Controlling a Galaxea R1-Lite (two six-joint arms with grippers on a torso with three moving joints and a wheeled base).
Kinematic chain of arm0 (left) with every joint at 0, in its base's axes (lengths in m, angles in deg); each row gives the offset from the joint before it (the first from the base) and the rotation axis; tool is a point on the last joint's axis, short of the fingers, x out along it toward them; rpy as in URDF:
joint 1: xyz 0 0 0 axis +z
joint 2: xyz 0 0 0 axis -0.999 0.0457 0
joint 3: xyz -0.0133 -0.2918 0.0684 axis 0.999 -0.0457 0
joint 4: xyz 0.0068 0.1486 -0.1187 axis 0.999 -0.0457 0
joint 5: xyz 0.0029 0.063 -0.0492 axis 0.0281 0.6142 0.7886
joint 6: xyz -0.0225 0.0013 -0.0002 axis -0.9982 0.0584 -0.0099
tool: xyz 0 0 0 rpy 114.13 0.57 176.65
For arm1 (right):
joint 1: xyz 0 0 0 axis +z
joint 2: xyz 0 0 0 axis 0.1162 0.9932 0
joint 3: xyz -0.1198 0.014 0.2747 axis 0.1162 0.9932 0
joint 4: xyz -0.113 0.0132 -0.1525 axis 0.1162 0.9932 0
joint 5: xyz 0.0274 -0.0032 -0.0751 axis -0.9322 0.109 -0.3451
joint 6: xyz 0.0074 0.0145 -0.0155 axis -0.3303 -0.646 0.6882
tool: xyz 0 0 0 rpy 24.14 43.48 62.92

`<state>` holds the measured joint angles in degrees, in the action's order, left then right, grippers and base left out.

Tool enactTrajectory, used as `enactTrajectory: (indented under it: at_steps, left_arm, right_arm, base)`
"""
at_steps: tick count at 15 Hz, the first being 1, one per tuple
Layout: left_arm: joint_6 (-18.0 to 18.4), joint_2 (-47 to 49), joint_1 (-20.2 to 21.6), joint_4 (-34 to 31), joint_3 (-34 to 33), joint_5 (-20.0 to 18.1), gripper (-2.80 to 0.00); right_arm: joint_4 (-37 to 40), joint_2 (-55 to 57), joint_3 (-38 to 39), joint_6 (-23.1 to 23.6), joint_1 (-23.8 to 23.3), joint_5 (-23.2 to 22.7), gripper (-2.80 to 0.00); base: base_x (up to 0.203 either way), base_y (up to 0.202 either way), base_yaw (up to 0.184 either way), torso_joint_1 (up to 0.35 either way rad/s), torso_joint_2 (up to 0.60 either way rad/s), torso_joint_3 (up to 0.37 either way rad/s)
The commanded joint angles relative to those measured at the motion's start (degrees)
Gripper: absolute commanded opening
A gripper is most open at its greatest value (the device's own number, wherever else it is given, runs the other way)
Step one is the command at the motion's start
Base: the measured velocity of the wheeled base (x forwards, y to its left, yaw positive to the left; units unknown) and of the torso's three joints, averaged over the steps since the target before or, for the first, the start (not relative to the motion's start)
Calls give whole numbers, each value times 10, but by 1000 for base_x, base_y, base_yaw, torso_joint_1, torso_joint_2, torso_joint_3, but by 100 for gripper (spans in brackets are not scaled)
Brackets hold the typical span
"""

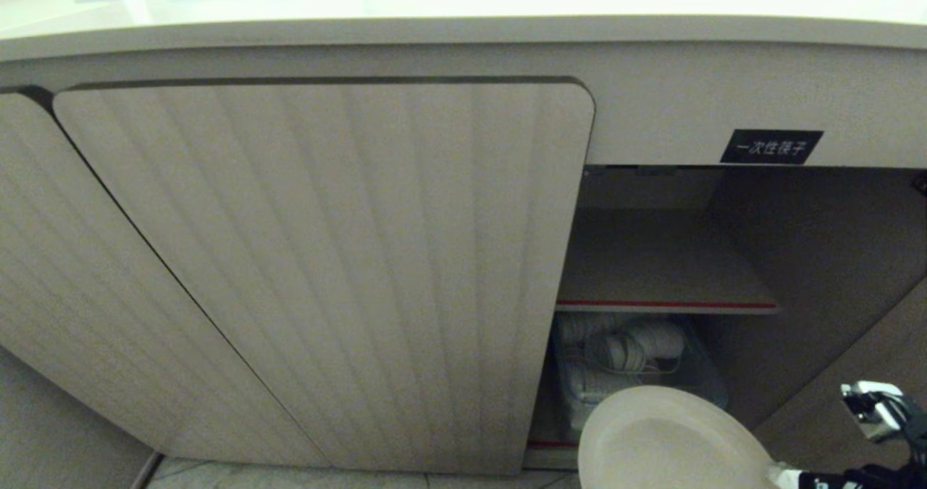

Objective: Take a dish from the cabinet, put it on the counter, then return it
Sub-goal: Place it on the table

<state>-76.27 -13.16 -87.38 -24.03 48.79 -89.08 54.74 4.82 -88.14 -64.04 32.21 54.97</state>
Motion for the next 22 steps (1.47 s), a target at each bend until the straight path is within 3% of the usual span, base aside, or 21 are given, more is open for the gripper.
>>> enactTrajectory:
  at_steps: [1, 7, 14, 22]
  left_arm:
    - [0, 0, 0, 0, 0, 0, -280]
    - [0, 0, 0, 0, 0, 0, -280]
    - [0, 0, 0, 0, 0, 0, -280]
    - [0, 0, 0, 0, 0, 0, -280]
  right_arm:
    - [-1, -20, 12, 0, 1, -1, -280]
    - [5, -65, 43, 27, 1, -6, -280]
    - [132, -163, 43, 62, 1, -43, -280]
    - [139, -151, 40, 73, 1, -43, -280]
  base:
    - [0, 0, 0, 0, 0, 0]
    - [0, 0, 0, 0, 0, 0]
    - [0, 0, 0, 0, 0, 0]
    - [0, 0, 0, 0, 0, 0]
